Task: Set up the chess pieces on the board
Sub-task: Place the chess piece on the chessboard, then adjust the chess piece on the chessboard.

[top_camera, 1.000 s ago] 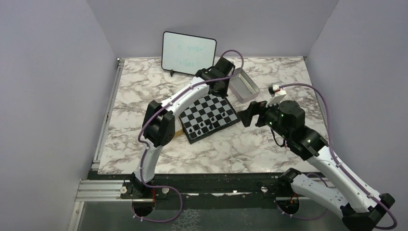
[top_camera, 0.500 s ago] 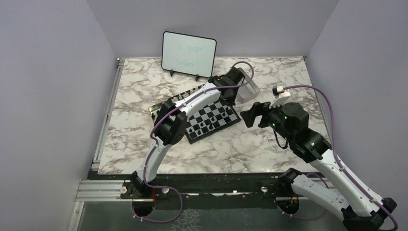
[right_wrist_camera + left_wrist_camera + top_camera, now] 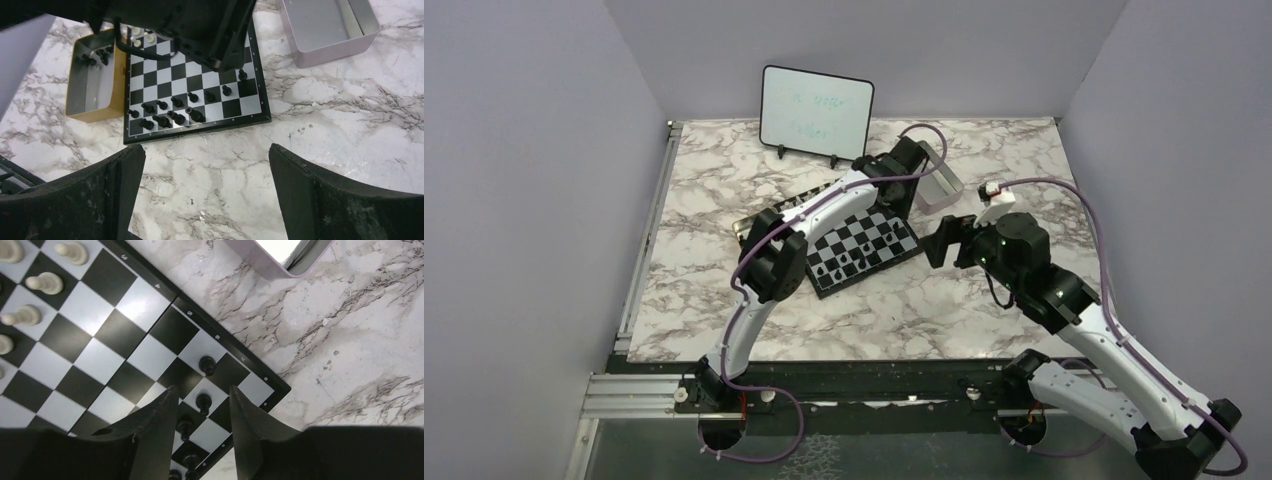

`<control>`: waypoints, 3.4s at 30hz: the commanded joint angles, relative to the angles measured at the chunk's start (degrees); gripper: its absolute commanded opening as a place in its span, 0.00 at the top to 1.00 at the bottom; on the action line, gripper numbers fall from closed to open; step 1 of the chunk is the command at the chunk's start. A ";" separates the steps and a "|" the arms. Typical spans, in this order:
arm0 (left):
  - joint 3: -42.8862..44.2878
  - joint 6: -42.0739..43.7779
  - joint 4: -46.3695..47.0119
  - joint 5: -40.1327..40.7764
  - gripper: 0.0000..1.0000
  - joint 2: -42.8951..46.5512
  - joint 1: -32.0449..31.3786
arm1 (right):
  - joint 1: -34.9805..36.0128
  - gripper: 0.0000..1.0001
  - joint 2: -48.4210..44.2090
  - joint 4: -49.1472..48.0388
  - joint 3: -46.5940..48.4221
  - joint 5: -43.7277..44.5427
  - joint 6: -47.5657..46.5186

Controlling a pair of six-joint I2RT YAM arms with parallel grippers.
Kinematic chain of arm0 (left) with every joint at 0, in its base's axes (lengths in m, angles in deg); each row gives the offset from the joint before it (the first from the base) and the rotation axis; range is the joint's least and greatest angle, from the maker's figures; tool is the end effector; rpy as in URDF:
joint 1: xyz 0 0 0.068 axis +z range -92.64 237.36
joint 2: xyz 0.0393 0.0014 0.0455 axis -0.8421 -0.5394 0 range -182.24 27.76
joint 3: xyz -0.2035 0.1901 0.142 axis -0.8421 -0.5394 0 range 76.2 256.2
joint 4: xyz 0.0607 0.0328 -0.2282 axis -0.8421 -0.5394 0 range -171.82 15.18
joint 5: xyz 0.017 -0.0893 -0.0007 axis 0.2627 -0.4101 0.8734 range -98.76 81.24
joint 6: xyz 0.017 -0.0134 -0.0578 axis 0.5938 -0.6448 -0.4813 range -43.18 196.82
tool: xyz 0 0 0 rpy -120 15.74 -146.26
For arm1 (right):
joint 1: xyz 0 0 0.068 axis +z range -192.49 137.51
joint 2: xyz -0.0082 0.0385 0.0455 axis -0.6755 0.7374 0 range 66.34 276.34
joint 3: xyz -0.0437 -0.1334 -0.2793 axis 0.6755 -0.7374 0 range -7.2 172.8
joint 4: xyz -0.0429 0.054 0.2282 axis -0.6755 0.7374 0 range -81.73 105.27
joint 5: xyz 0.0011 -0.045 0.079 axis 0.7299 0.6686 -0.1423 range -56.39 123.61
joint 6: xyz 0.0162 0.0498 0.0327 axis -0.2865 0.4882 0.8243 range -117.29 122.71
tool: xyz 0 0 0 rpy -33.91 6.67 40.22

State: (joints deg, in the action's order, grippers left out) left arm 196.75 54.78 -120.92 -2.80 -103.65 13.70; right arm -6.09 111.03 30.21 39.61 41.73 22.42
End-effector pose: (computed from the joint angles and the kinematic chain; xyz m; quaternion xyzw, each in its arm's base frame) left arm 0.3758 -0.3519 0.2588 0.1650 0.9432 -0.1122 0.2656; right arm 0.1119 0.0742 0.3554 -0.0782 0.8134 0.2186 0.5334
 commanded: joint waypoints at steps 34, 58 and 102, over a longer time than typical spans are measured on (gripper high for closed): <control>-66.84 10.79 17.92 -13.13 0.01 70.20 22.32 | 0.34 0.56 48.56 -15.80 14.74 6.89 -1.24; -69.53 10.44 18.87 -9.27 0.01 74.48 22.30 | -0.52 0.66 64.36 -11.91 26.28 16.05 -3.62; -69.66 10.74 18.69 -9.22 0.01 74.36 22.21 | -0.85 0.89 62.08 -6.67 22.80 11.24 -1.38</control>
State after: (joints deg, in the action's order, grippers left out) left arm 127.48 64.72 -103.28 -13.21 -29.97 36.13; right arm -6.88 174.59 20.44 63.56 54.28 19.90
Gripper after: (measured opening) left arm 0.988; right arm 0.117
